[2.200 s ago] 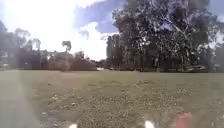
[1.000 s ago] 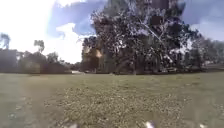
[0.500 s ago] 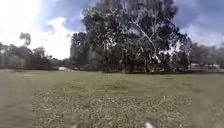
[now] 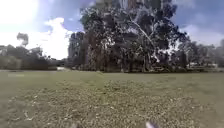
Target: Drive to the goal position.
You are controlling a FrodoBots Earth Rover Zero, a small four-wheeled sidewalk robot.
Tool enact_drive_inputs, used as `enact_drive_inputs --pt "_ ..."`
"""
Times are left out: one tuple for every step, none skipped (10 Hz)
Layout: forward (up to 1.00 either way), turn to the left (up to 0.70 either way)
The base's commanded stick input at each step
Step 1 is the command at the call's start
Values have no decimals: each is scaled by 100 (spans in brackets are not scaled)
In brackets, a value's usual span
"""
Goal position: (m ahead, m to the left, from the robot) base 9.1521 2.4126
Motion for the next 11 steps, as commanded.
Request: enact_drive_inputs --pt "70 2" --pt "70 2" --pt "70 3" --pt "70 3" --pt "70 2" --pt "70 2" --pt "70 2" --pt "70 2" --pt "70 2" --pt "70 0" --pt "70 0"
